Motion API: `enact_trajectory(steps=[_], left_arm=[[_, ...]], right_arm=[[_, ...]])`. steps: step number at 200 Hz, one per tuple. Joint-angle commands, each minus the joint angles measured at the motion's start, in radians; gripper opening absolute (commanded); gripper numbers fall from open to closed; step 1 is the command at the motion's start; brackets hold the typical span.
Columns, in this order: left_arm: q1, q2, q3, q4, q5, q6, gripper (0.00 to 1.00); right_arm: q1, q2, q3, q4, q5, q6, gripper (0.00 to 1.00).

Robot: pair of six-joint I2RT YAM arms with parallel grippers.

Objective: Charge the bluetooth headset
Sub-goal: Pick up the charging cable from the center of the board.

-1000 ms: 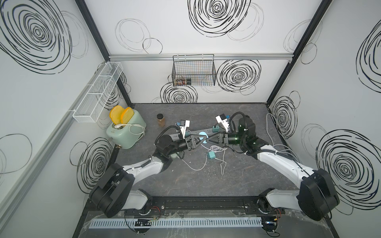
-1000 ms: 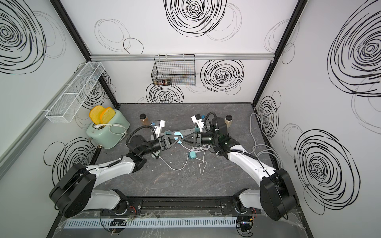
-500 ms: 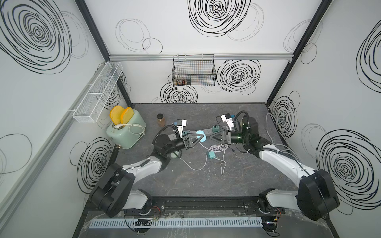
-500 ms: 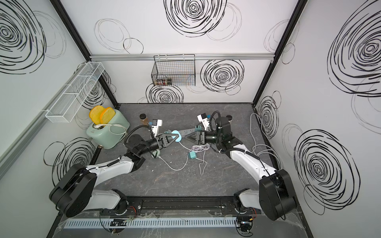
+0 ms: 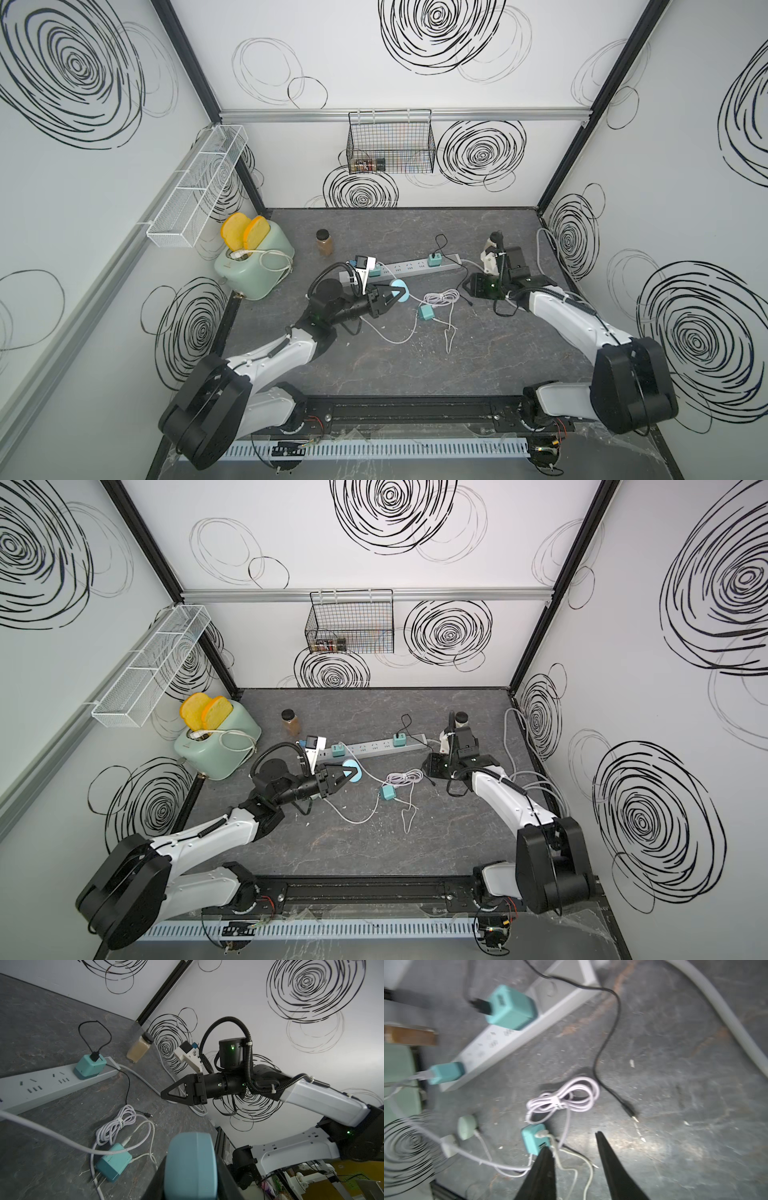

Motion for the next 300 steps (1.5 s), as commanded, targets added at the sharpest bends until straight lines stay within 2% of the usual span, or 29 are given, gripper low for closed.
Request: enact_trajectory(steps=[1,22,60,83,183,203,221,300], left_arm=[[-0.035,-0.030,-0.014,-0.048,-0.056,0.071,0.19],[-0.061,-0.036,-0.032,-0.035,-0.054,0.076,0.19],[-0.089,-0.029,-0.055,-0.018,-0.057,0.087,0.20],[-0.097,-0.015,-0.066,-0.001,-0.053,0.086,0.20],[-0.106,0.002,-0.072,0.018,-0.044,0.099,0.20],[-0.107,0.001,-0.070,0.015,-0.043,0.101,0.20],[-0.107,0.004,-0.069,0.015,-0.043,0.102,0.20],[-0.108,0.013,-0.070,0.018,-0.042,0.104,0.20]], right_arm=[[0.001,0.091,0.056,-0.131,0.135,-0.080,0.34],[0.014,0.142,0.074,-0.130,0.147,-0.100,0.32],[0.063,0.218,0.129,-0.163,0.267,-0.156,0.32],[0.089,0.247,0.147,-0.165,0.313,-0.231,0.26],[0.097,0.320,0.190,-0.208,0.300,-0.323,0.27],[0.097,0.332,0.194,-0.200,0.299,-0.328,0.27],[0.096,0.335,0.199,-0.198,0.294,-0.326,0.22],[0.099,0.356,0.194,-0.210,0.287,-0.316,0.23]])
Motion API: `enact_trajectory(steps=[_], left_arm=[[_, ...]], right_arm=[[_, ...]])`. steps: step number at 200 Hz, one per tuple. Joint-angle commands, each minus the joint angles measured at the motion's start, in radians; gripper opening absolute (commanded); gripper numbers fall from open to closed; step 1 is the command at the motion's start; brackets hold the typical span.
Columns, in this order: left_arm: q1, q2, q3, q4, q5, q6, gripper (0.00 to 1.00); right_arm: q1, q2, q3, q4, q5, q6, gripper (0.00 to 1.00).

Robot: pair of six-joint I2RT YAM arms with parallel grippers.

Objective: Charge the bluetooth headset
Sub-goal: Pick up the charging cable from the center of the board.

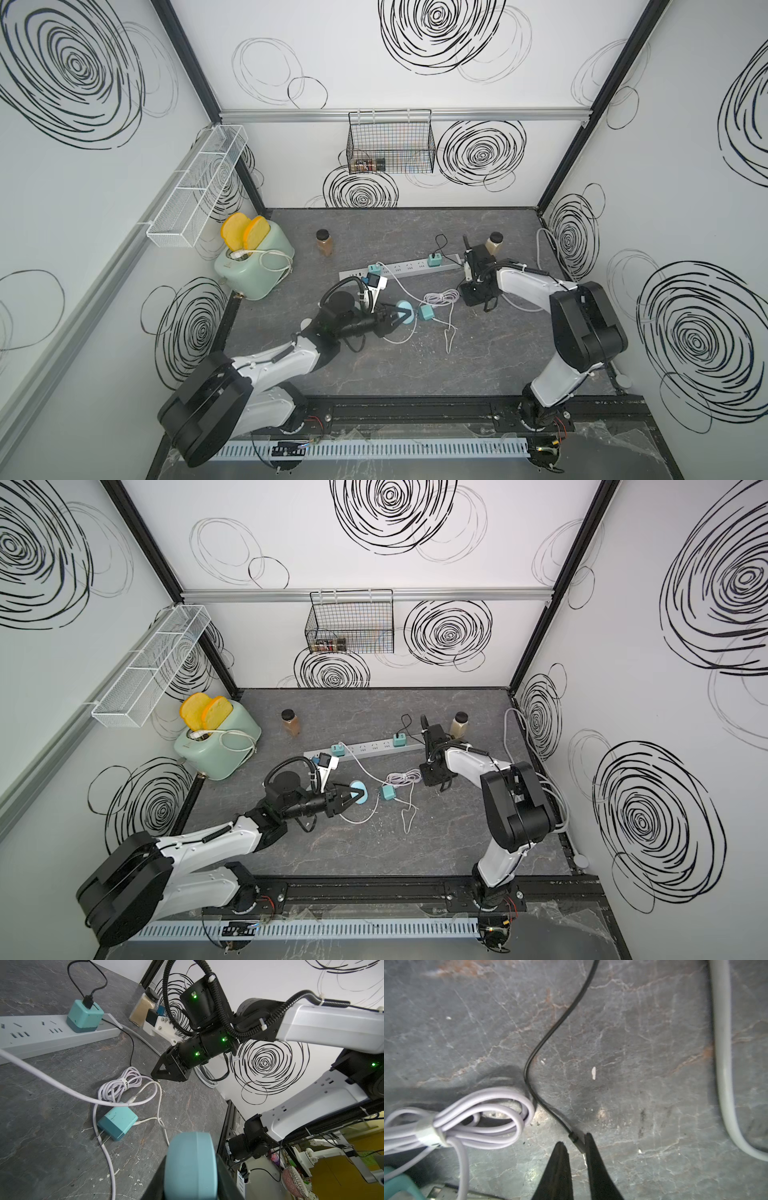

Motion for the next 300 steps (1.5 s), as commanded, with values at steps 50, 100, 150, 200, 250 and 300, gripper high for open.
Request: enact_trajectory(steps=[50,100,150,200,250,300], left_arm=[[-0.003,0.011,-0.003,0.071,0.008,0.023,0.20],[-0.002,0.015,-0.004,0.071,0.009,0.026,0.20],[-0.003,0.022,-0.002,0.073,0.006,0.026,0.20],[-0.002,0.030,-0.031,0.240,0.060,-0.037,0.20],[0.025,0.098,-0.026,0.461,0.128,-0.100,0.24],[0.062,0.233,-0.002,0.809,0.210,-0.262,0.26]], right_arm=[[0.021,0.060,0.018,-0.039,0.007,0.009,0.23],[0.023,0.069,0.022,-0.040,0.008,0.012,0.17],[0.026,0.058,0.027,-0.051,0.008,0.032,0.02],[0.014,-0.151,-0.021,0.107,-0.213,0.136,0.00],[0.003,-0.390,-0.199,0.482,-0.481,0.378,0.00],[0.057,-0.560,-0.323,0.839,-0.591,0.548,0.01]])
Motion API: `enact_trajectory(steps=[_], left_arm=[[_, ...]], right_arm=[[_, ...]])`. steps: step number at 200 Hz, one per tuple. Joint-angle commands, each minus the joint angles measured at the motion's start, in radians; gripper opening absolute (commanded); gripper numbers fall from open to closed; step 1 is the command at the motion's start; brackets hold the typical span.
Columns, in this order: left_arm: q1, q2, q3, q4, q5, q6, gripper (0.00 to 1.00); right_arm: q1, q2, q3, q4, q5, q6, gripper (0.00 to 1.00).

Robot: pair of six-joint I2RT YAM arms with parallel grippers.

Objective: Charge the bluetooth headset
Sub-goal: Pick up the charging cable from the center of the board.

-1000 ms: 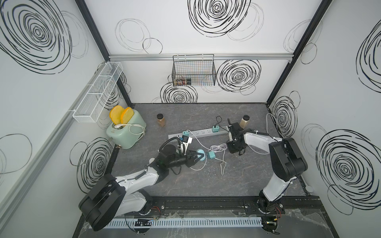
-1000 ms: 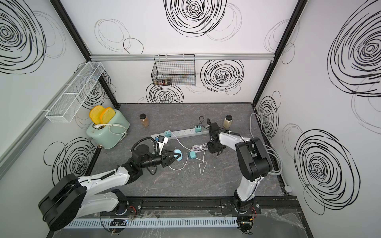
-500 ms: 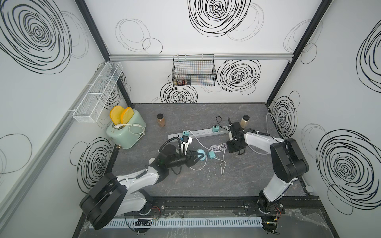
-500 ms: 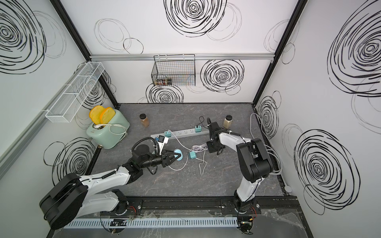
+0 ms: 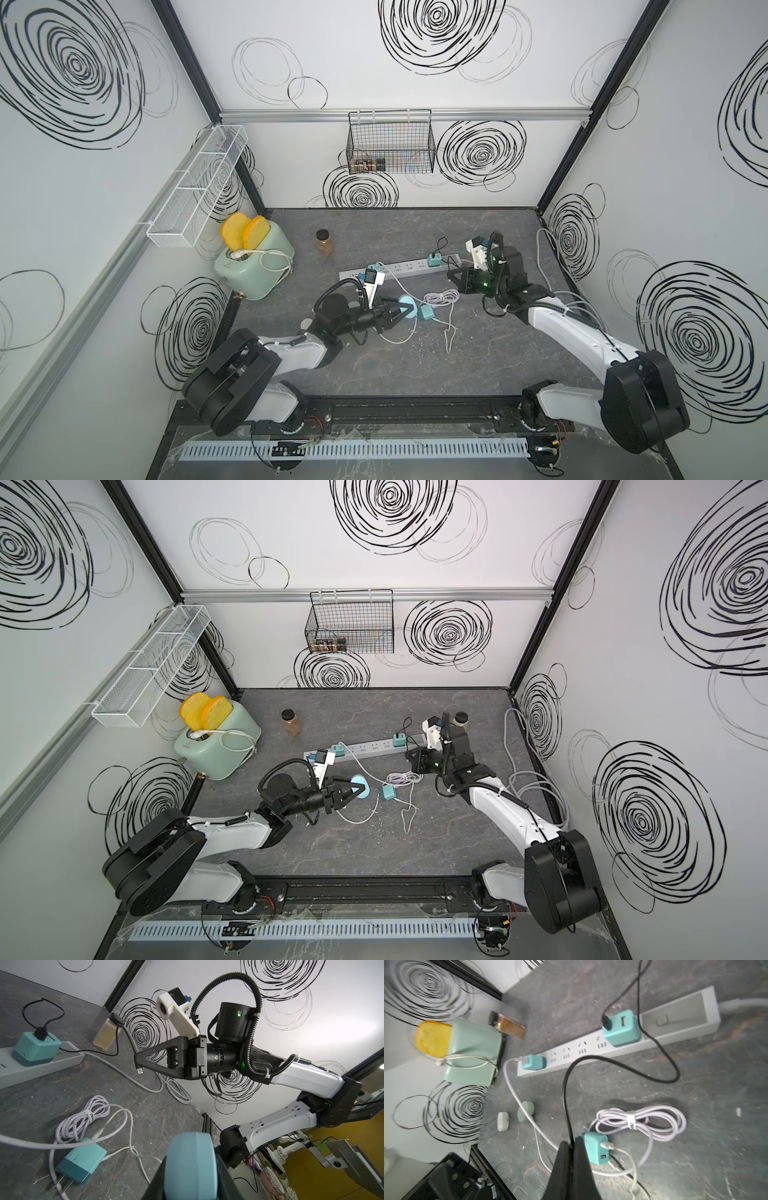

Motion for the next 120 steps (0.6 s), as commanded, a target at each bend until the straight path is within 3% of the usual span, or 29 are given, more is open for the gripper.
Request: enact_trajectory(steps=[1,47,120], left_arm=[[0.014,0.037,0.040,0.285,0.070,-0.097,0.26],[0.008,0.080,0.130,0.316,0.108,-0.066,0.26],[0.016,0.067,0.195,0.378,0.149,-0.030,0.25]], right_arm=[[0.044,-0.087,-0.038,0.266,-0.081,0.126,0.01],[0.102,-0.223,-0.135,0.506,-0.045,0.187,0.00],[0.183,-0.385,-0.216,0.661,0.040,0.179,0.01]])
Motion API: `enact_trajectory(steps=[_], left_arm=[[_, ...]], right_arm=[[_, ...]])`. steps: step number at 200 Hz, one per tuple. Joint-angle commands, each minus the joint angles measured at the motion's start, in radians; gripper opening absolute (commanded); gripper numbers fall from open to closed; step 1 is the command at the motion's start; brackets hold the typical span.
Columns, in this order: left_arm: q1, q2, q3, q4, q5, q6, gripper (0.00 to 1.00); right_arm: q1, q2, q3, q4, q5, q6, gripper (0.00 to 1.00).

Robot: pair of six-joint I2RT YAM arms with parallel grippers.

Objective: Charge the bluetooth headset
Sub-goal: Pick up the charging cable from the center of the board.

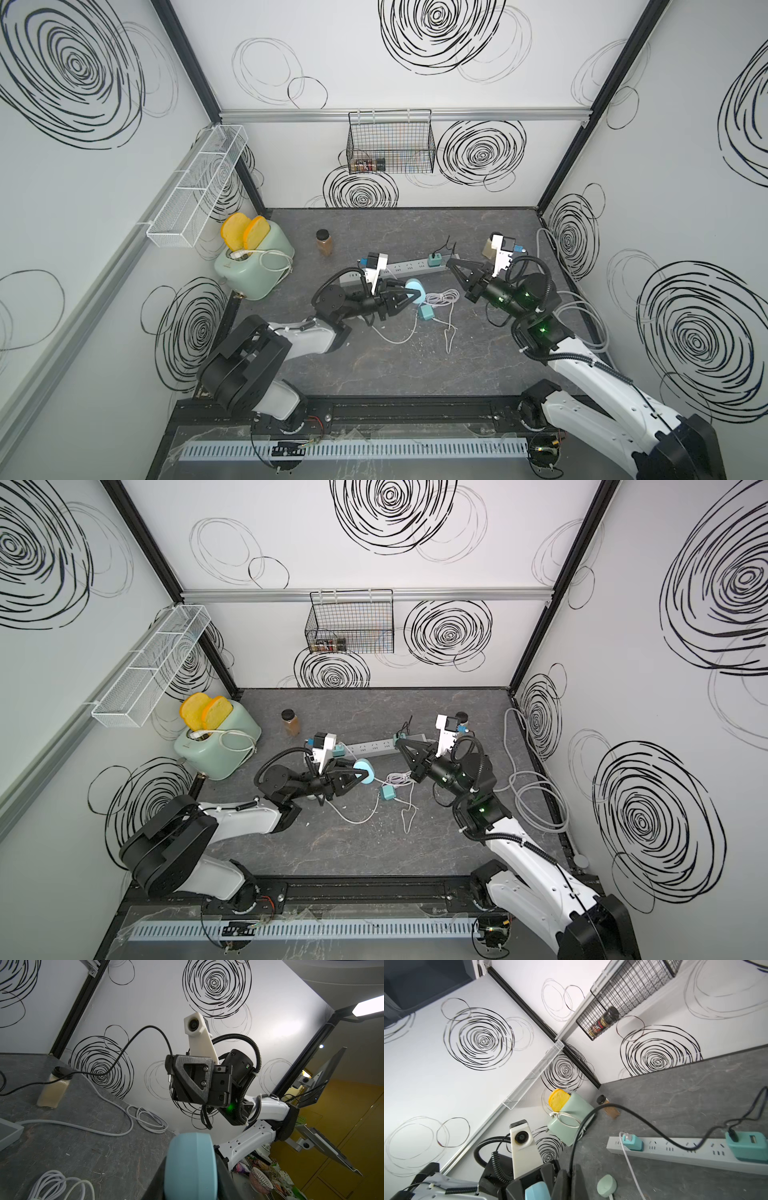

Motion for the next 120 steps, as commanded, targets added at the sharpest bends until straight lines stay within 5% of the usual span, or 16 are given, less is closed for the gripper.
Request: enact_trajectory(steps=[1,120], left_arm=[[0.008,-0.011,0.039,0.150,0.042,0.013,0.25],[0.048,-0.112,0.107,0.049,0.128,0.055,0.24]], right_arm=[[0.044,-0.037,-0.021,0.122,0.042,0.005,0.01],[0.187,-0.022,-0.109,0.467,0.136,-0.063,0.03]])
